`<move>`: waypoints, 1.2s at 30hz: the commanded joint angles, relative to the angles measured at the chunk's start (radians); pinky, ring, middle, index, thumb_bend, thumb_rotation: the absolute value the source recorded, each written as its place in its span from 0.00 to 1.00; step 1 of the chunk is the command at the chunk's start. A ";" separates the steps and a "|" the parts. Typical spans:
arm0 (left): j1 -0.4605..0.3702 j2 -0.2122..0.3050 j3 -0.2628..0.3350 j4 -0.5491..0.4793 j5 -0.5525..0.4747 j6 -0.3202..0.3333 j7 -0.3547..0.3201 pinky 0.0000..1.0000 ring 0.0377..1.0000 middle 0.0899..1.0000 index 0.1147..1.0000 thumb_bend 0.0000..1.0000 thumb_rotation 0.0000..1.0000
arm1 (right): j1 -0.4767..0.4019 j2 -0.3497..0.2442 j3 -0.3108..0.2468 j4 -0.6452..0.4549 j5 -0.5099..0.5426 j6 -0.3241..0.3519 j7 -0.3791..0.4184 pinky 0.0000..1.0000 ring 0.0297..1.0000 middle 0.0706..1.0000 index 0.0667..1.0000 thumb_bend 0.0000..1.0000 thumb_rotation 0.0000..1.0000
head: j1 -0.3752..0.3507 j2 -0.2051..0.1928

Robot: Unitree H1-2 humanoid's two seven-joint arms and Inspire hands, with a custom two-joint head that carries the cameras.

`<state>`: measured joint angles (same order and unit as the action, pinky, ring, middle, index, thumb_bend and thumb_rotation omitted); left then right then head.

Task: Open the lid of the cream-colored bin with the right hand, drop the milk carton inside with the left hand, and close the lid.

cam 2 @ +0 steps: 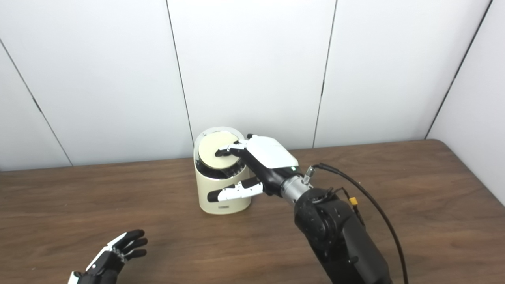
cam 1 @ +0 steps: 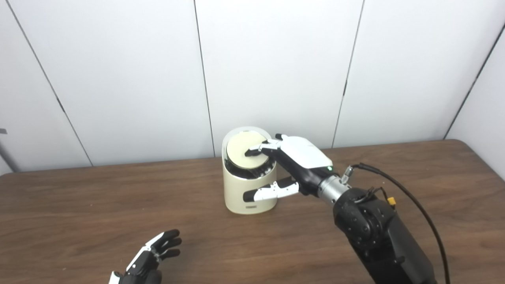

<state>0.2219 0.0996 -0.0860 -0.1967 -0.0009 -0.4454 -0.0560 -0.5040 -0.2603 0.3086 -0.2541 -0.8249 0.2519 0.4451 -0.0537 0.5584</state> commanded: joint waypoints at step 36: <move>0.002 -0.051 -0.044 0.015 0.047 -0.008 0.071 0.70 0.77 0.82 0.82 0.55 0.81 | -0.011 0.003 0.068 0.017 -0.031 -0.054 -0.042 0.97 0.89 0.80 0.76 0.76 0.71 | -0.003 0.005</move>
<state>0.2148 0.0964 -0.1360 -0.1984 0.0316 -0.4395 0.0008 -0.5184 -0.2630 0.3822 -0.2141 -0.8775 0.2228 0.4109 -0.0552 0.5630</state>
